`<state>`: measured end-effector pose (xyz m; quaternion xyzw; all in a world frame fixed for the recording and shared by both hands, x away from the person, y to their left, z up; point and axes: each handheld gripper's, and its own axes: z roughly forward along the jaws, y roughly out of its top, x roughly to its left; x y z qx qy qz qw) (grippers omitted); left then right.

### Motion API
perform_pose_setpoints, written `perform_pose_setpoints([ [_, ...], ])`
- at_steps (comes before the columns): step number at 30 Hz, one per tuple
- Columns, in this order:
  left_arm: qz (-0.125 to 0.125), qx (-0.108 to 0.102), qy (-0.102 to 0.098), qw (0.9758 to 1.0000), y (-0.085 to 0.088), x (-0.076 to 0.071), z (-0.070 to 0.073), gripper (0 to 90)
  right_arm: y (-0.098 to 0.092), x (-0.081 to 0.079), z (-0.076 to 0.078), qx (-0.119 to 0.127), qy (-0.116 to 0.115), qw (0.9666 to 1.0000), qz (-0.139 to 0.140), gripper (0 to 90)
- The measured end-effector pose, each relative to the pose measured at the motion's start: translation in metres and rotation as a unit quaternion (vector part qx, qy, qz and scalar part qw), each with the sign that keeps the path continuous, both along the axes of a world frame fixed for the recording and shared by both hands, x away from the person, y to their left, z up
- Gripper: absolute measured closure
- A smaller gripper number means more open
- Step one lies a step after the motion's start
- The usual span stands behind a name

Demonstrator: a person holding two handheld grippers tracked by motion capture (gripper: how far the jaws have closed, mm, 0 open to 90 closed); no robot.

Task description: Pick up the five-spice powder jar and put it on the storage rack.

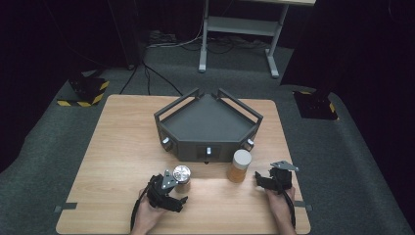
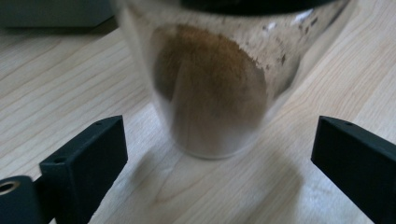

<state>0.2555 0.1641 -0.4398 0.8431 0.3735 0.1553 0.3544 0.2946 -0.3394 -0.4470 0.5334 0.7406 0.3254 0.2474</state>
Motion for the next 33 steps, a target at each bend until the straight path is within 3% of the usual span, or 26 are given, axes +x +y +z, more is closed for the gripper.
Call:
perform_pose_setpoints([
  [6,0.004,-0.008,-0.012,0.9999,-0.008,0.000,-0.002,6.0,0.000,0.000,0.000,0.000,0.000,1.0000,0.000,14.0],
  [16,0.012,-0.015,-0.015,0.9997,-0.017,0.002,-0.002,11.2,0.000,0.000,0.000,0.000,0.000,1.0000,0.000,14.0],
  [22,0.030,-0.020,-0.020,0.9992,-0.021,0.000,-0.003,14.7,0.000,0.000,0.000,0.000,0.000,1.0000,0.000,14.0],
  [33,0.052,-0.028,-0.023,0.9980,-0.021,-0.001,-0.004,27.8,0.000,0.000,0.000,0.000,0.000,1.0000,0.000,14.0],
])
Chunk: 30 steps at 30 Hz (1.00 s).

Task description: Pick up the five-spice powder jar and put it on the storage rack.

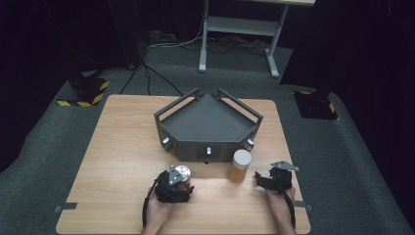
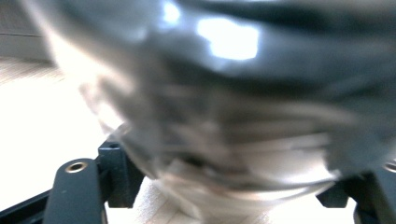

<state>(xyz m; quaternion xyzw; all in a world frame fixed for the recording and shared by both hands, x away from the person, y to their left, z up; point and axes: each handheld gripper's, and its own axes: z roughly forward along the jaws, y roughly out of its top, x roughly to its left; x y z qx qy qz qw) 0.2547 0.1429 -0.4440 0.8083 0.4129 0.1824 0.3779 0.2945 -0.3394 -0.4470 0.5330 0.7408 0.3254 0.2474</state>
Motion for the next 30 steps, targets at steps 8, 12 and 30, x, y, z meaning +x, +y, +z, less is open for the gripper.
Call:
perform_pose_setpoints([
  [8,0.002,0.003,-0.004,1.0000,-0.001,-0.001,0.000,30.6,0.000,0.000,0.000,0.000,0.000,1.0000,0.000,14.0],
  [12,0.003,0.003,-0.007,1.0000,-0.001,-0.002,-0.001,30.9,0.000,0.000,0.000,0.000,0.000,1.0000,0.000,14.0],
  [30,0.005,-0.022,-0.010,0.9997,0.010,-0.004,0.004,31.1,0.000,0.000,0.000,0.000,0.000,1.0000,0.000,14.0],
])
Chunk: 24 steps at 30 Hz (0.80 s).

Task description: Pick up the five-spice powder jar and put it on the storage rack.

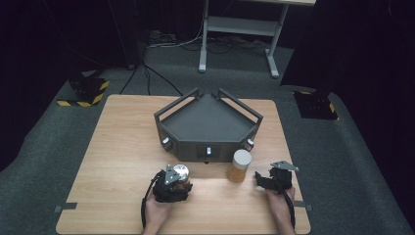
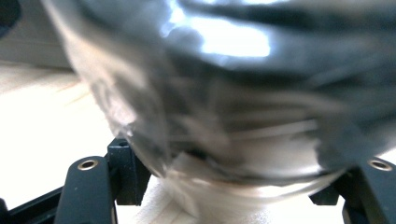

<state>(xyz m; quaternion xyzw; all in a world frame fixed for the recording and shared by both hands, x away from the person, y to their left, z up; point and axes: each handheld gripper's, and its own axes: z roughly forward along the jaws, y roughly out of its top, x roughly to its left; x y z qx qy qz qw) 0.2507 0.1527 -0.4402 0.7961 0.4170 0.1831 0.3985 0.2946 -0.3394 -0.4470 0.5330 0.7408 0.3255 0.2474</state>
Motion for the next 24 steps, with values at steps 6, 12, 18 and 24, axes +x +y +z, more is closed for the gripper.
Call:
perform_pose_setpoints([
  [6,0.000,0.001,-0.001,1.0000,0.003,0.002,0.010,31.1,0.000,0.000,0.000,0.000,0.000,1.0000,0.000,14.0],
  [12,0.000,0.005,-0.010,0.9999,0.003,0.004,0.024,31.1,0.000,0.000,0.000,0.000,0.000,1.0000,0.000,14.0],
  [18,-0.012,0.018,-0.018,0.9996,0.000,0.009,0.043,31.1,0.000,0.000,0.000,0.000,0.000,1.0000,0.000,14.0],
  [24,-0.024,0.002,-0.015,0.9996,0.002,0.018,0.060,31.1,0.000,0.000,0.000,0.000,0.000,1.0000,0.000,14.0],
])
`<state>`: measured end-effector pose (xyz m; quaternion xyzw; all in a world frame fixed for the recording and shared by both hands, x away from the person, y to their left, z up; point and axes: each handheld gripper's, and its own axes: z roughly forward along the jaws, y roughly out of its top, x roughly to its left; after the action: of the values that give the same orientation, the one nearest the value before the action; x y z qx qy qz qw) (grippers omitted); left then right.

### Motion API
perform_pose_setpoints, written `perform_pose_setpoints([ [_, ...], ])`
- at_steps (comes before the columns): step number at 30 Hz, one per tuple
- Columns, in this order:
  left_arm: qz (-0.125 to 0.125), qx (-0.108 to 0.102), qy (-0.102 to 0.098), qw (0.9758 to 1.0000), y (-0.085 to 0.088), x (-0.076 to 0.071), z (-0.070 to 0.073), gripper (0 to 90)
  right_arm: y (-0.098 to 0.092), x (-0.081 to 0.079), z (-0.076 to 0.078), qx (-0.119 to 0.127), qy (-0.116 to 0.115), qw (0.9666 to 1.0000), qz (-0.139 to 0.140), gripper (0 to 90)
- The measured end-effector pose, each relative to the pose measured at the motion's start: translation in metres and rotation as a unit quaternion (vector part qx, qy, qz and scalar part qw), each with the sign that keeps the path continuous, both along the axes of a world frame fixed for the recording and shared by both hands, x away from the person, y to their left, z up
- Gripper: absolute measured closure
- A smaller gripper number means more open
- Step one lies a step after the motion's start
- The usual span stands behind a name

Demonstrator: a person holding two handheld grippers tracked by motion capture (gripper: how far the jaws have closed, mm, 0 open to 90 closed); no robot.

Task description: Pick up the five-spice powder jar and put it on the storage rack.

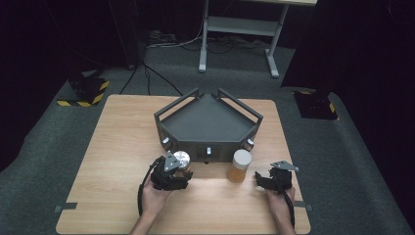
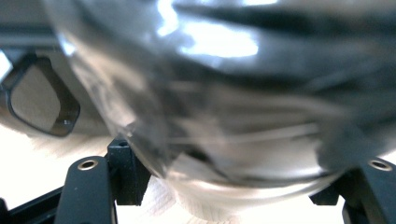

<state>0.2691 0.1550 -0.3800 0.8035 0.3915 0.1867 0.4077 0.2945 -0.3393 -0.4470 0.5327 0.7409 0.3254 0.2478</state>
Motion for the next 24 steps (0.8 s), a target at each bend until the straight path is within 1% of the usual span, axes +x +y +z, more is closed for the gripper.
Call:
perform_pose_setpoints([
  [1,-0.002,-0.003,0.002,1.0000,0.001,0.002,0.003,31.1,0.000,0.000,0.000,0.000,0.000,1.0000,0.000,14.0],
  [2,-0.006,-0.004,0.003,1.0000,0.000,0.005,0.010,31.1,0.000,0.000,0.000,0.000,0.000,1.0000,0.000,14.1],
  [5,-0.010,-0.003,0.002,0.9999,0.000,0.009,0.021,31.1,0.000,0.000,0.000,0.000,0.000,1.0000,0.000,14.1],
  [6,-0.010,-0.003,0.002,0.9999,0.000,0.009,0.021,31.1,0.000,0.000,0.000,0.000,0.000,1.0000,0.000,14.1],
  [7,-0.011,-0.005,0.002,0.9999,0.000,0.011,0.025,31.1,0.000,0.000,0.000,0.000,0.000,1.0000,0.000,14.0],
  [8,-0.012,-0.009,0.003,0.9999,0.000,0.015,0.031,31.1,0.000,0.000,0.000,0.000,0.000,1.0000,0.000,14.1],
  [12,-0.013,-0.014,0.003,0.9998,-0.002,0.024,0.042,31.1,0.000,0.000,0.000,0.000,0.000,1.0000,0.000,14.1],
  [13,-0.013,-0.014,0.003,0.9998,-0.002,0.024,0.042,31.1,0.000,0.000,0.000,0.000,0.000,1.0000,0.000,14.1],
  [14,-0.013,-0.017,0.004,0.9998,-0.003,0.027,0.045,31.1,0.000,0.000,0.000,0.000,0.000,1.0000,0.000,14.1],
  [15,-0.012,-0.028,0.007,0.9995,-0.003,0.033,0.049,31.1,0.000,0.000,0.000,0.000,0.000,1.0000,0.000,14.1],
  [16,-0.012,-0.028,0.007,0.9995,-0.003,0.033,0.049,31.1,0.000,0.000,0.000,0.000,0.000,1.0000,0.000,14.1],
  [17,-0.013,-0.035,0.008,0.9993,-0.003,0.036,0.051,31.1,0.000,0.000,0.000,-0.001,0.000,1.0000,0.001,14.1],
  [18,-0.011,-0.036,0.005,0.9993,-0.006,0.041,0.055,31.1,0.000,0.000,0.000,-0.001,0.000,1.0000,0.001,14.1],
  [20,-0.009,-0.035,0.002,0.9994,-0.010,0.046,0.061,31.1,0.000,0.000,0.000,-0.001,0.000,1.0000,0.001,14.1],
  [21,-0.009,-0.035,0.002,0.9994,-0.010,0.046,0.061,31.1,0.000,0.000,0.000,-0.001,0.000,1.0000,0.001,14.1],
  [24,0.002,-0.032,0.001,0.9995,-0.017,0.058,0.070,31.1,0.000,0.000,0.000,-0.001,0.000,1.0000,0.001,13.9],
])
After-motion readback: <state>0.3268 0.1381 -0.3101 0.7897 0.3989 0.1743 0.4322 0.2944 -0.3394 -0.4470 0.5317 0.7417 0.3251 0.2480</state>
